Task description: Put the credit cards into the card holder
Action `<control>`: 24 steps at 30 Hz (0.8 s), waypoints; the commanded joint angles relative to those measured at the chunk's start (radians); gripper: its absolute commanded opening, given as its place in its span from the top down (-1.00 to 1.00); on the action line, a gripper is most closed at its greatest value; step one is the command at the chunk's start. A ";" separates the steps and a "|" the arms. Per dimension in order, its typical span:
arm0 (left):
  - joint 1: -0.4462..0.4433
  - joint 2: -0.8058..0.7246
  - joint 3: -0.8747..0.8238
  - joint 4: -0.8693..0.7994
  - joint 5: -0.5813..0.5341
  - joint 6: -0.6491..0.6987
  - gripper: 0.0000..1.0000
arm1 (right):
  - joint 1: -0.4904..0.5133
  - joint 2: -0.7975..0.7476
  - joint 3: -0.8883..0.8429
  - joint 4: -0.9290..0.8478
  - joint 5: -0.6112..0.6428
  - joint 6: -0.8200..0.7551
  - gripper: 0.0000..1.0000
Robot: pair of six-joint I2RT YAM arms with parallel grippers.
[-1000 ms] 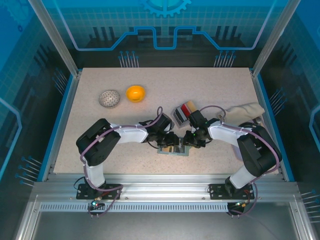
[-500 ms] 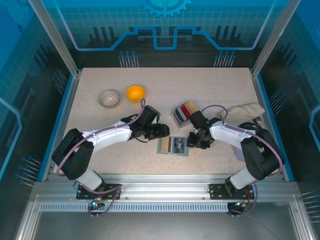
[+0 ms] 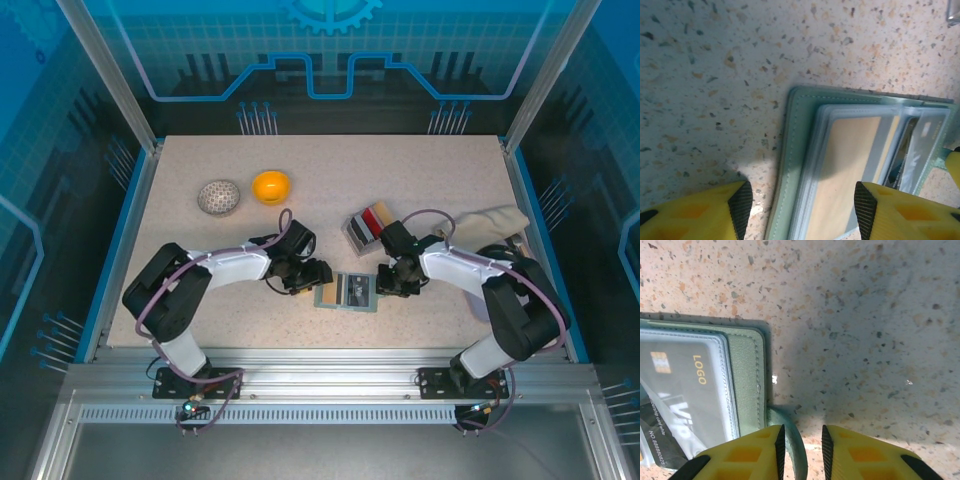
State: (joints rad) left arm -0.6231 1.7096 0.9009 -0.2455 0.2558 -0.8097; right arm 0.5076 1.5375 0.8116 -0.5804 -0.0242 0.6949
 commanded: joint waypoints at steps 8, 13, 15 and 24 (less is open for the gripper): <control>0.003 0.054 0.003 0.089 0.127 -0.031 -0.12 | -0.007 0.048 -0.006 0.047 -0.055 0.000 0.53; 0.005 0.032 -0.021 0.169 0.165 -0.061 0.05 | -0.007 0.055 -0.009 0.058 -0.066 -0.003 0.59; 0.004 0.024 -0.032 0.197 0.176 -0.080 0.10 | -0.005 0.056 -0.009 0.061 -0.065 -0.005 0.60; 0.004 -0.008 -0.046 0.277 0.209 -0.130 0.26 | -0.005 0.078 -0.011 0.068 -0.065 -0.001 0.61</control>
State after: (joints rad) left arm -0.6106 1.7363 0.8562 -0.0448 0.3931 -0.9150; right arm 0.5030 1.5776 0.8116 -0.5419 -0.0597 0.6945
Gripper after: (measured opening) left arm 0.374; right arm 0.196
